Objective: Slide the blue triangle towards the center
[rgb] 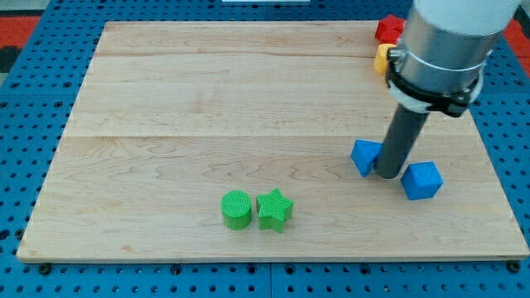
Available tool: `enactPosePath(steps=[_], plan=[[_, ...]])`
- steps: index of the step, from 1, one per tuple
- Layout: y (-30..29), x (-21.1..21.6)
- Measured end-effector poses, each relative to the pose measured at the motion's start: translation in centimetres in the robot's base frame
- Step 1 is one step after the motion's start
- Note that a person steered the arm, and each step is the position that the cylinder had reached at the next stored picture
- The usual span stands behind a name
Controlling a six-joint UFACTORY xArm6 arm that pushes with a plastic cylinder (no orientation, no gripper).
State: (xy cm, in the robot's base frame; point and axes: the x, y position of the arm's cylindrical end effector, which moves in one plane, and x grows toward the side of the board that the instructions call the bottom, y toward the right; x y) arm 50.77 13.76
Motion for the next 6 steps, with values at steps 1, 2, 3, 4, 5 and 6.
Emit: enactPosePath(steps=[1, 2, 3, 4, 5, 6], plan=[[-5.6, 0.1], [-5.8, -3.1], [-3.1, -6.8], [-2.8, -5.5], [-2.8, -2.6], [-1.0, -3.1]])
